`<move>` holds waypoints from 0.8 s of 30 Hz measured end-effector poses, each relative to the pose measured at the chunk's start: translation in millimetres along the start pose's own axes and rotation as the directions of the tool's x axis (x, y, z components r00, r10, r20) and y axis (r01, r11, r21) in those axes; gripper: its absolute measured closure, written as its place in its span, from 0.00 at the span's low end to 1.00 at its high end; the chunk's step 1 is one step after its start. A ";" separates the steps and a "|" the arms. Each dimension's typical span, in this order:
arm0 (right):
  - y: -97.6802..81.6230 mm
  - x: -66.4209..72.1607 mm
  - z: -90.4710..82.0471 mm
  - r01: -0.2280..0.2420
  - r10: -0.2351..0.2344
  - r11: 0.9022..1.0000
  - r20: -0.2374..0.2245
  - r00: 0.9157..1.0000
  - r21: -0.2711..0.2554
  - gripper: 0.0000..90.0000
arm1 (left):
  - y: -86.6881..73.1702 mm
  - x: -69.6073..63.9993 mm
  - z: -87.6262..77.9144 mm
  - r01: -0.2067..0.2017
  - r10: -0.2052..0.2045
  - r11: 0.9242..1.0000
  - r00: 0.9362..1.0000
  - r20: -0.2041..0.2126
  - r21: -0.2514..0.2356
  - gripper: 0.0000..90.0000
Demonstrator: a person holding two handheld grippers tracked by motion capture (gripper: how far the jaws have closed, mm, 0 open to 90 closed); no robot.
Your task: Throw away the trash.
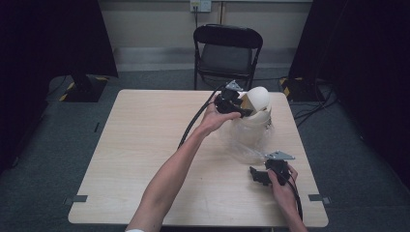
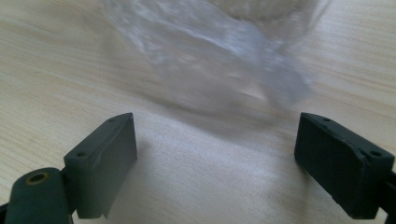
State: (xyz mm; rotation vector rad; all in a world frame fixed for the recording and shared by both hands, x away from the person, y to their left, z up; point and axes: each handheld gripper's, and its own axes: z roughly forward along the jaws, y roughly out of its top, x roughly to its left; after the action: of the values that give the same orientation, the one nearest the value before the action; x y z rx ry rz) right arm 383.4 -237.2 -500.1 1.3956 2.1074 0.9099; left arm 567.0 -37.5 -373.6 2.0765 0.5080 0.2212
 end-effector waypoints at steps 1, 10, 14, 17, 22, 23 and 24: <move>0.0 0.0 0.0 0.000 0.000 1.000 0.000 1.000 0.000 0.13 | 0.0 -0.4 0.5 -0.006 0.006 1.000 1.000 -0.001 0.000 0.40; 0.0 0.1 0.0 0.000 0.000 1.000 0.001 1.000 -0.001 0.13 | 0.6 -0.6 -0.7 0.009 -0.009 1.000 1.000 0.001 -0.015 0.36; 0.0 0.0 0.0 0.000 0.000 1.000 0.000 1.000 0.000 0.13 | 1.8 -0.2 -2.8 0.006 -0.006 1.000 1.000 0.001 -0.025 0.29; 0.0 0.0 0.0 0.001 -0.001 1.000 0.000 1.000 -0.001 0.13 | 3.1 0.1 -7.1 0.004 -0.004 1.000 1.000 -0.004 -0.022 0.26; 0.0 0.1 0.1 0.001 -0.001 1.000 0.002 1.000 -0.002 0.13 | 1.8 6.3 -23.1 0.048 -0.048 0.998 0.999 0.001 -0.032 0.18; 0.0 0.1 0.1 0.000 0.000 1.000 0.001 1.000 -0.001 0.13 | 0.7 7.4 -26.9 0.052 -0.052 0.998 0.999 -0.007 -0.035 0.17; 0.0 0.2 0.1 0.000 0.000 1.000 0.001 1.000 -0.001 0.13 | -1.0 8.6 -31.2 0.058 -0.059 0.998 0.998 -0.013 -0.038 0.18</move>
State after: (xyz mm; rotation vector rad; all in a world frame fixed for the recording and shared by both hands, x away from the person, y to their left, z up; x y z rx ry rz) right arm 383.4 -237.1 -500.2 1.3953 2.1053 0.9101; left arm 563.5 -9.2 -358.3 2.0219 0.5685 0.2096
